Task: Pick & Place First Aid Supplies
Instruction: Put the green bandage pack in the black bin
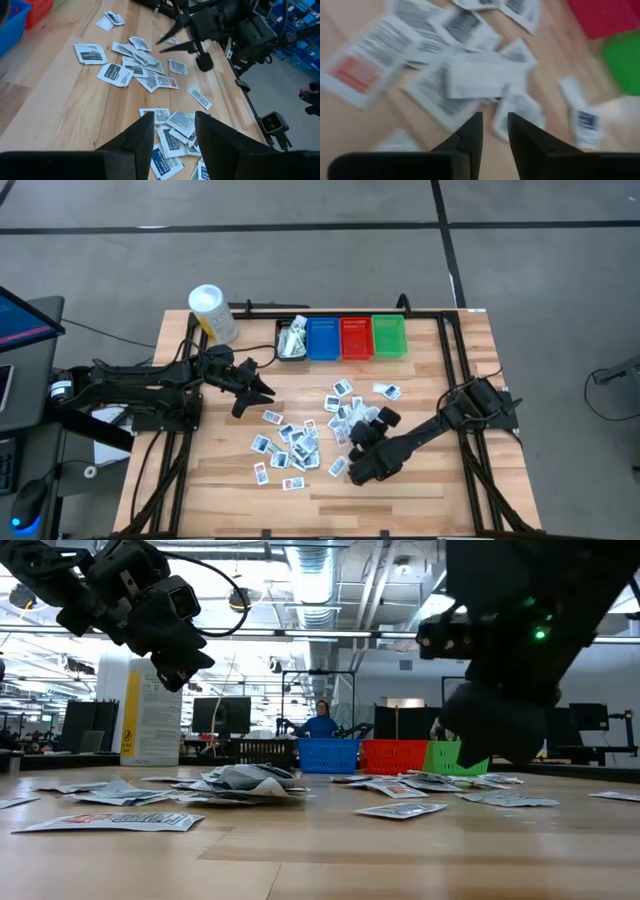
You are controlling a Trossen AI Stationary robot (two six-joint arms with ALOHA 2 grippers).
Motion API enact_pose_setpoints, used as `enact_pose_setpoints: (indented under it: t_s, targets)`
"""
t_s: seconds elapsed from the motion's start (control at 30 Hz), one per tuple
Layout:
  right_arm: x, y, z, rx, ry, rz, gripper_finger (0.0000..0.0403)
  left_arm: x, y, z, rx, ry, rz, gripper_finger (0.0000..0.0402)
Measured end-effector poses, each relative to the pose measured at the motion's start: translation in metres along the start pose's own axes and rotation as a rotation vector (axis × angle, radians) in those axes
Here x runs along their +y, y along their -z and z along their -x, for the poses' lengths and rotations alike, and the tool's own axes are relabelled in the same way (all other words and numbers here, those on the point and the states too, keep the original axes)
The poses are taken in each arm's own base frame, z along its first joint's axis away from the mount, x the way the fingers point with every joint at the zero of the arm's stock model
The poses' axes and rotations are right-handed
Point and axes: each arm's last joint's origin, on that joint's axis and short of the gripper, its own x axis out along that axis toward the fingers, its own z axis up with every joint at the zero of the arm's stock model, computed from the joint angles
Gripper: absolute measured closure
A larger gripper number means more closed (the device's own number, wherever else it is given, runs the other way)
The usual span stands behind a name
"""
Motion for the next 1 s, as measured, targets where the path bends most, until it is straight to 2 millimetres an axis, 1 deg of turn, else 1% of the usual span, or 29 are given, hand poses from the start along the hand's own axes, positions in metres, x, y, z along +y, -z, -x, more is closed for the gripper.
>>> enact_pose_setpoints:
  t_s: [0.07, 0.2, 0.47, 0.8, 1.0]
  targets:
    - [0.006, 0.001, 0.002, -0.025, -0.046, -0.030, 0.0330, 0.000, 0.000, 0.000, 0.000, 0.000, 0.000, 0.0259]
    - [0.014, 0.001, 0.004, -0.063, -0.105, -0.025, 0.0341, 0.000, 0.000, 0.000, -0.001, 0.000, 0.000, 0.0259]
    - [0.010, -0.005, -0.002, -0.055, -0.083, -0.009, 0.0344, 0.001, -0.001, 0.000, -0.011, -0.024, -0.003, 0.0259]
    - [0.013, -0.016, -0.009, -0.041, -0.162, 0.103, 0.0344, 0.000, -0.002, 0.000, -0.022, -0.022, -0.009, 0.0259]
    - [0.011, -0.019, -0.012, -0.032, -0.156, 0.094, 0.0344, 0.000, -0.002, 0.000, -0.022, -0.022, -0.009, 0.0259]
